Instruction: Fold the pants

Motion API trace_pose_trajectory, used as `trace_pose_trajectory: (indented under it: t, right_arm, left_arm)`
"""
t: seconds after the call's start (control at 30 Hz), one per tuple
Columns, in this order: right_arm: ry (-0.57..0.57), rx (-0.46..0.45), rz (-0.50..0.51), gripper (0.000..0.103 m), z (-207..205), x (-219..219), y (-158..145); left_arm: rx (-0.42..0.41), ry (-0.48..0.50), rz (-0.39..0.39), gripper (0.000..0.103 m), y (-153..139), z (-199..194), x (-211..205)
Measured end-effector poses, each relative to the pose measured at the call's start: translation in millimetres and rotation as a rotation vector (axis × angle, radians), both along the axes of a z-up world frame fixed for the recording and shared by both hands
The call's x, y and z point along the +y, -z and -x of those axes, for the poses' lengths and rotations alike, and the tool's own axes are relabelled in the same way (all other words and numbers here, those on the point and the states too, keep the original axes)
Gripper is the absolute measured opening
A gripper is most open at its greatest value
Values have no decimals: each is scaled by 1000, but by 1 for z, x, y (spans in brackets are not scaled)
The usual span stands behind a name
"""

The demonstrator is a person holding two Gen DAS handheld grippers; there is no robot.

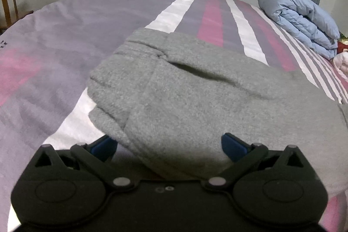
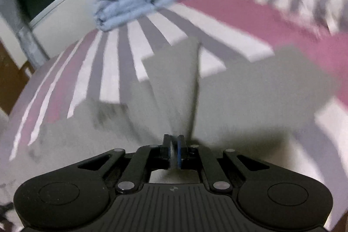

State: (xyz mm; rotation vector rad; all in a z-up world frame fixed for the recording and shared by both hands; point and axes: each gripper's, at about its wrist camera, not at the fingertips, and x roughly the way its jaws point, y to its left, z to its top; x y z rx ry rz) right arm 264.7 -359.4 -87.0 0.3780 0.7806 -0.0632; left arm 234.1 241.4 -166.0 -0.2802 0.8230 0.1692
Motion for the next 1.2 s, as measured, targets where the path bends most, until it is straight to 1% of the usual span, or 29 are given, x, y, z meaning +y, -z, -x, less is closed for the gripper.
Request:
trace_pose_trajectory:
  t: [0.03, 0.07, 0.1, 0.13, 0.17, 0.2, 0.27, 0.37, 0.43, 0.47, 0.5, 0.53, 0.6, 0.63, 0.7, 0.73, 0.8, 0.87, 0.93, 0.97, 1.0, 1.03, 1.07, 1.1, 1.13, 1.17, 1.2]
  right_arm:
    - [-22, -10, 37, 9, -10, 3, -6]
    - [-33, -13, 80, 15, -21, 8, -10]
    - [-45, -16, 112, 33, -32, 10, -12]
    - [-65, -26, 139, 46, -43, 13, -14]
    - [-86, -17, 188, 49, -56, 18, -14]
    - [-112, 8, 234, 50, -68, 23, -10]
    - [-162, 46, 245, 50, -89, 27, -1]
    - [-192, 110, 381, 50, -113, 33, 17]
    - [-212, 148, 404, 49, -122, 30, 27]
    - [-222, 142, 404, 46, -121, 26, 30]
    - [-237, 131, 401, 7, -119, 24, 30]
    - [-242, 125, 391, 3, -117, 20, 29]
    - [-196, 67, 323, 3, -109, 2, 18]
    - [-156, 42, 286, 3, -103, -10, 12]
    - [-82, 6, 179, 3, -90, -39, 3]
    - [-33, 2, 122, 3, -82, -56, 0]
    - [56, 1, -40, 3, -59, -90, 0]
    - [123, -4, -147, 3, -30, -113, 3]
    - [176, 18, -228, 3, -5, -129, 17]
    - [186, 45, -223, 3, 1, -131, 28]
    - [184, 71, -189, 3, 3, -132, 37]
    - [175, 81, -187, 3, 4, -137, 39]
    - [164, 73, -190, 5, 5, -140, 37]
    - [156, 53, -156, 19, 7, -141, 30]
    - [148, 16, -88, 34, 10, -137, 19]
    - [131, -22, -31, 38, 11, -133, 7]
    - [103, -49, 6, 41, 12, -127, -2]
  left_arm:
    - [-1, -1, -4, 97, 0, 0, -1]
    - [-1, -2, -6, 97, 1, 0, -1]
    - [-2, -4, -8, 97, 1, 0, -1]
    - [-1, -4, -10, 97, 1, -1, -2]
    - [0, -4, -10, 97, 1, -1, -2]
    - [2, -3, -9, 97, 1, -1, -2]
    - [6, -2, -8, 97, 0, -2, -2]
    - [12, 0, -5, 97, 0, -4, -1]
    - [13, 0, -3, 97, 0, -4, -1]
    - [13, 0, -3, 97, 0, -4, -1]
    - [13, -1, -3, 97, 0, -4, -1]
    - [12, -1, -4, 97, 0, -4, -1]
    - [12, -3, -5, 97, 0, -4, -1]
    - [12, -5, -5, 97, 0, -4, -1]
    - [11, -5, -7, 97, 0, -4, -1]
    - [11, -5, -8, 97, 0, -4, -2]
    - [8, -5, -7, 97, 0, -3, -1]
    - [4, -6, -9, 97, 1, -3, -2]
    - [2, -8, -11, 97, 2, -2, -3]
    - [3, -8, -12, 97, 2, -2, -4]
    - [6, -8, -12, 97, 2, -2, -4]
    - [10, -7, -13, 97, 1, -3, -4]
    - [16, -6, -11, 97, 0, -3, -4]
    - [19, -6, -8, 97, 0, -4, -3]
    - [22, -5, -7, 97, -1, -4, -2]
    - [25, -5, -6, 97, -1, -5, -2]
    - [28, -6, -7, 97, -1, -6, -2]
